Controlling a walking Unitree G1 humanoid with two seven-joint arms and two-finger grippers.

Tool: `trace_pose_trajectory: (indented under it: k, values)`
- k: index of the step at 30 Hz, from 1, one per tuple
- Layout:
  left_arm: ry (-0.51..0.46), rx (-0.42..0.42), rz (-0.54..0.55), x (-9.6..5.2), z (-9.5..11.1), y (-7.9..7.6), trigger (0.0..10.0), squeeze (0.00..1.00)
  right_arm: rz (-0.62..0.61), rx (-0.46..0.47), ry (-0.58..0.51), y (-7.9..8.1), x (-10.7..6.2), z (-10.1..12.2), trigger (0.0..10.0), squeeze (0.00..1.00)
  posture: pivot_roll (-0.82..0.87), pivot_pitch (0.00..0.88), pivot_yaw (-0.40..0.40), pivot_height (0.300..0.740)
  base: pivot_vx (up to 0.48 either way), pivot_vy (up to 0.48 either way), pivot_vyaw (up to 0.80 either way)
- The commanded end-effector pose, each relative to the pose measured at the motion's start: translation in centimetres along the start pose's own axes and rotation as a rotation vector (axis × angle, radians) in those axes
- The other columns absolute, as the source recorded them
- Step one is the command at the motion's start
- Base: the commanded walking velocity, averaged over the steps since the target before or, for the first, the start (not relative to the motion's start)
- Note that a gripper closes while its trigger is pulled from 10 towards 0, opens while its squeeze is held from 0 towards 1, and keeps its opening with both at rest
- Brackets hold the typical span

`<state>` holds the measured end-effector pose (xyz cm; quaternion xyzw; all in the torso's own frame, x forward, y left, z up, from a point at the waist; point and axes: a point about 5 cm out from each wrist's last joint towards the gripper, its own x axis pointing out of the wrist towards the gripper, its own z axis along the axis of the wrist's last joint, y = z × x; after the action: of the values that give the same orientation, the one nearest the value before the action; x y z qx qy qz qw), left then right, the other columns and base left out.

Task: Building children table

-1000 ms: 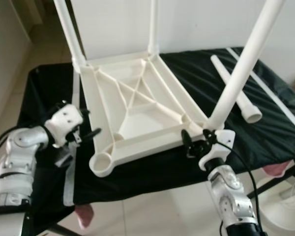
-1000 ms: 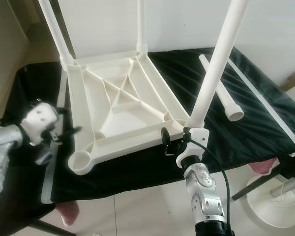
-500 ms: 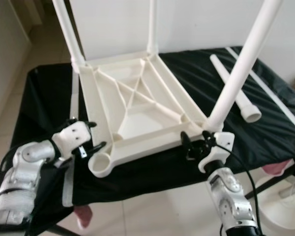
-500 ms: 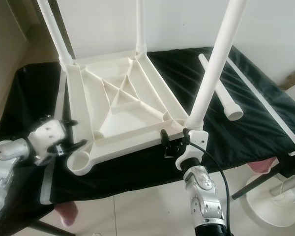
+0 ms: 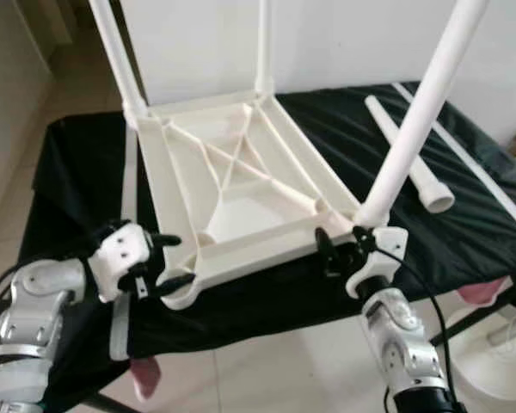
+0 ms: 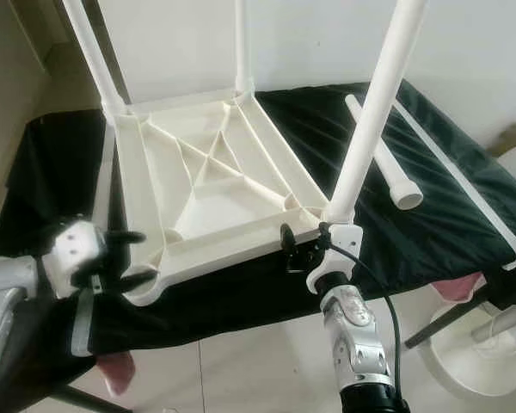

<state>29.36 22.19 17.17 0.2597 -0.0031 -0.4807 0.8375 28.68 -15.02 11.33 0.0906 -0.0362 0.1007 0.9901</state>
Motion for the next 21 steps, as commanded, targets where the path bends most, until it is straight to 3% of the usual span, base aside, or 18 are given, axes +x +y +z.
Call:
trace_pose_trajectory:
  k: [1, 4, 9, 16, 18, 21]
  values:
    - [-0.003, 0.023, 0.195, -0.6, 0.0, 2.0, 10.0, 0.0, 0.031, -0.02, 0.019, 0.6, -0.1, -0.6, 10.0, 0.0, 0.04, 0.066, -0.011, 0.74, 0.0, 0.0, 0.0]
    - [0.035, 0.061, 0.441, -1.1, -0.2, 5.0, 10.0, 0.0, 0.039, -0.069, -0.047, 1.3, -0.4, 0.1, 10.0, 0.0, 0.04, 0.067, -0.013, 0.74, 0.0, 0.0, 0.0]
    - [0.074, 0.038, 0.6, -0.6, -0.2, 6.2, 10.0, 0.0, 0.0, -0.024, -0.081, 1.9, -0.9, 0.4, 10.0, 0.0, 0.04, 0.068, -0.012, 0.74, 0.0, 0.0, 0.0]
    - [0.139, -0.011, 0.684, 0.3, -1.0, 6.6, 10.0, 0.0, -0.093, 0.02, -0.064, 1.8, -2.4, -0.4, 10.0, 0.0, 0.02, 0.068, -0.006, 0.74, 0.0, 0.0, 0.0]
    - [0.146, -0.012, 0.69, 1.1, -1.3, 7.0, 10.0, 0.0, -0.202, 0.019, -0.058, 0.9, -3.0, -0.8, 10.0, 0.0, 0.02, 0.069, -0.002, 0.74, 0.0, 0.0, 0.0]
    - [0.155, 0.002, 0.683, 1.5, -1.3, 7.1, 10.0, 0.0, -0.244, 0.041, -0.05, 0.5, -3.4, -1.0, 10.0, 0.0, 0.01, 0.072, -0.004, 0.74, 0.0, 0.0, 0.0]
